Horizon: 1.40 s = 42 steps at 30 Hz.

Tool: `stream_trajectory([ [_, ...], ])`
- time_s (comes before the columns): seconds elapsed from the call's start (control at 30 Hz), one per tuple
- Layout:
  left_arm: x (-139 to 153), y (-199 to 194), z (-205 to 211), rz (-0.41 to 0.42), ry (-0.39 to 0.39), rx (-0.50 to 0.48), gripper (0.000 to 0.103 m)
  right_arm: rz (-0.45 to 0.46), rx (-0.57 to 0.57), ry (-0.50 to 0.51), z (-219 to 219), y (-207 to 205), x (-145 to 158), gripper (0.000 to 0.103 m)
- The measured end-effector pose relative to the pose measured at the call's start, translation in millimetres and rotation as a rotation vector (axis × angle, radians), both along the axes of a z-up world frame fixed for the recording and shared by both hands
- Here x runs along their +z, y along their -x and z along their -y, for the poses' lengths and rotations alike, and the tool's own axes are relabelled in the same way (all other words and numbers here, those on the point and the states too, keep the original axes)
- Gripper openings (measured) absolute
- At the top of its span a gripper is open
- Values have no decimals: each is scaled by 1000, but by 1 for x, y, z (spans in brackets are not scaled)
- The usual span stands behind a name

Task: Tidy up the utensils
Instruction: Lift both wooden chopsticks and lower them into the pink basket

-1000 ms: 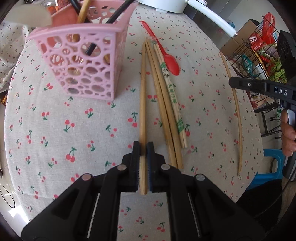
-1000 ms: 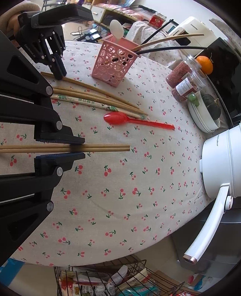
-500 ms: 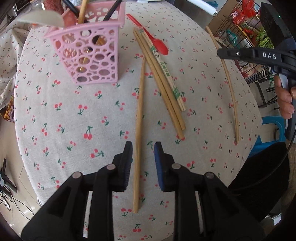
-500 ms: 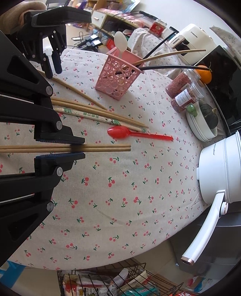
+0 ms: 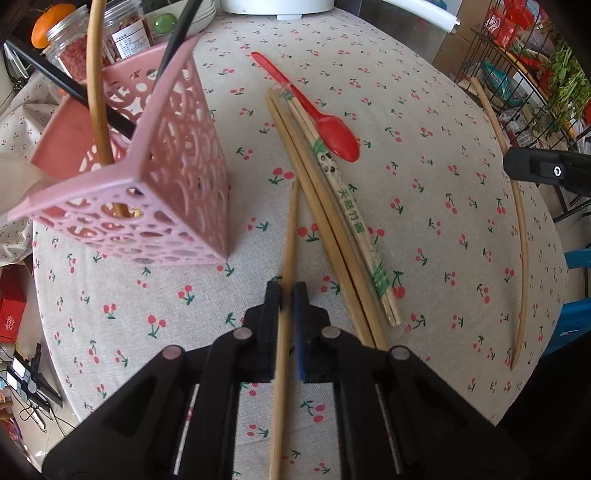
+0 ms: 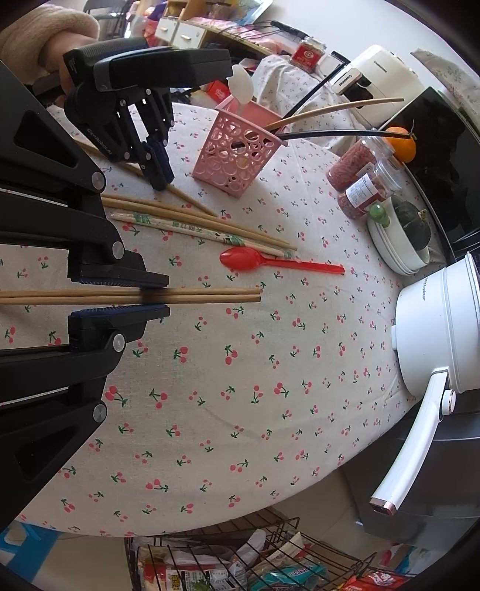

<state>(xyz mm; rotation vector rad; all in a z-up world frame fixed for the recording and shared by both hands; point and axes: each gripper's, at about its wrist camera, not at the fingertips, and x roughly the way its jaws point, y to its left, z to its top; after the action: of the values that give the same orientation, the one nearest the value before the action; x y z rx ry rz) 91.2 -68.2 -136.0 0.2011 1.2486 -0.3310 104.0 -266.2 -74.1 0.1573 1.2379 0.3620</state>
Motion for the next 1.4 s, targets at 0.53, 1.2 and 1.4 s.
stream_trajectory([
  [0.53,101,70,-65,273,172,48,7,239,61,-92,-26,59,83,9],
  [1.2,184,46,-101,877,376,332,7,445,34,-171,-60,53,146,5],
  [1.4,173,27,-92,916,348,366,7,477,29,-182,-60,52,156,5],
])
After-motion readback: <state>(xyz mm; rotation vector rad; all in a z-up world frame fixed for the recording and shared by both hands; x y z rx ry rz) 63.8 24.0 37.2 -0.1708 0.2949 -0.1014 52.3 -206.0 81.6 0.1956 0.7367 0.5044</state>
